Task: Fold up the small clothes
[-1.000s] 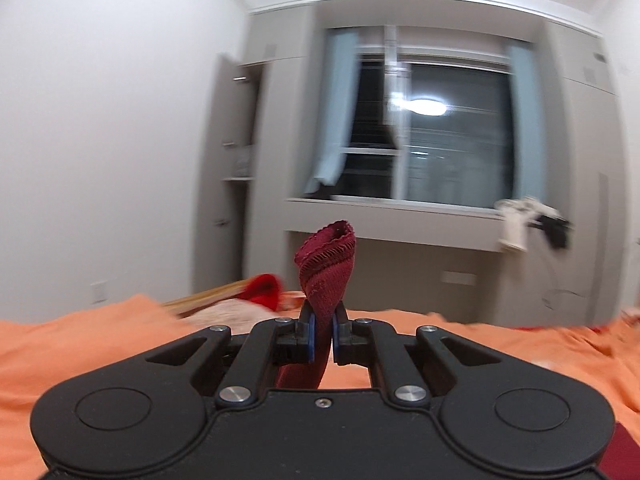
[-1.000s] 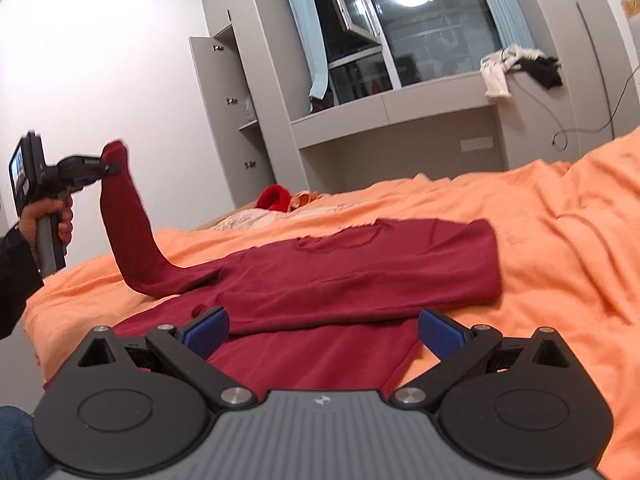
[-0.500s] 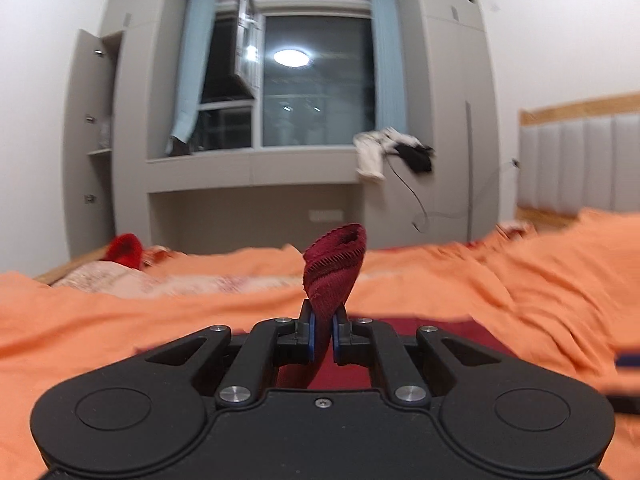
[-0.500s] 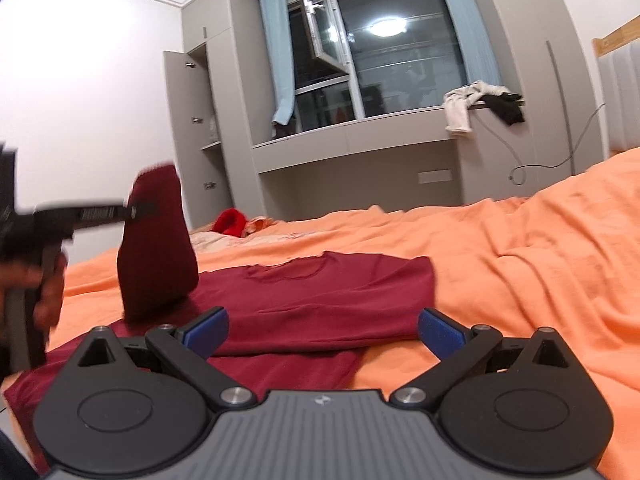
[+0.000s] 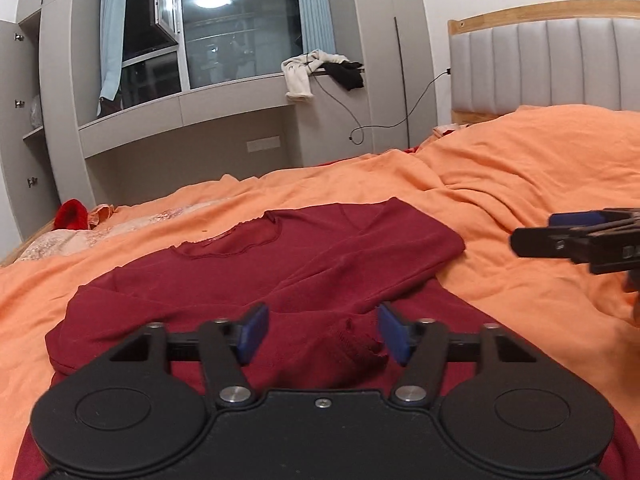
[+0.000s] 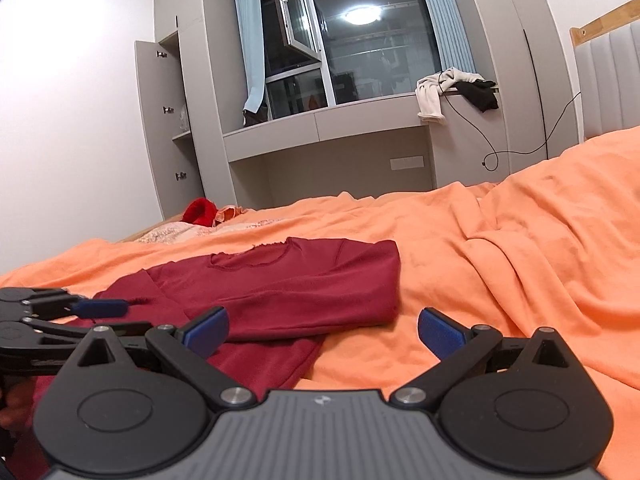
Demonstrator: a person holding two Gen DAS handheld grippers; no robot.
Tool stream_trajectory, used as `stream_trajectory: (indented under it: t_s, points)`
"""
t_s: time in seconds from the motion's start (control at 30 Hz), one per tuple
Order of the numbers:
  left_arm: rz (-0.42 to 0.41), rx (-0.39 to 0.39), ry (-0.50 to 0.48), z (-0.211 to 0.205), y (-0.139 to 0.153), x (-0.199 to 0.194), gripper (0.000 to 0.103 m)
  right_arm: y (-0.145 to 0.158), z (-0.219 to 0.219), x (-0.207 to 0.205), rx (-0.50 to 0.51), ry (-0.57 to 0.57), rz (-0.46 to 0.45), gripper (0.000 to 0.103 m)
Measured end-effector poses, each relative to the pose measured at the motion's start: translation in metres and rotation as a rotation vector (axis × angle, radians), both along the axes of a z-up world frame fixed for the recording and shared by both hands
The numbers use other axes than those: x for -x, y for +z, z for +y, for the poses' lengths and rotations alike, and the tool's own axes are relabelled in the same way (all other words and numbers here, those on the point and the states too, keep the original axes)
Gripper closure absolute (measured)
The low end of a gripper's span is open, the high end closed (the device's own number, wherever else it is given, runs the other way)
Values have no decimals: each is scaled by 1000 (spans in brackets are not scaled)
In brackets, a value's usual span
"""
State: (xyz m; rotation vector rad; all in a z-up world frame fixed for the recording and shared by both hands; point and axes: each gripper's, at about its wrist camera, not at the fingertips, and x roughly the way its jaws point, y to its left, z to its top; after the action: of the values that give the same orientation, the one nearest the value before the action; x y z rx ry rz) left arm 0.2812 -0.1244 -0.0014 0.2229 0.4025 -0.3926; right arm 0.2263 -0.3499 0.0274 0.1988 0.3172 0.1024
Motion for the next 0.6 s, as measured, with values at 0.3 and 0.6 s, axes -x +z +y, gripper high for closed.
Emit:
stream_trajectory:
  t_s: [0.3,0.6]
  points:
    - [5,-70,171,23,50,-2,1,-4,5,-9,11,27,29,0]
    - [11,-34,496,137,95,-48,1,-12,26,-15,66,91,59,0]
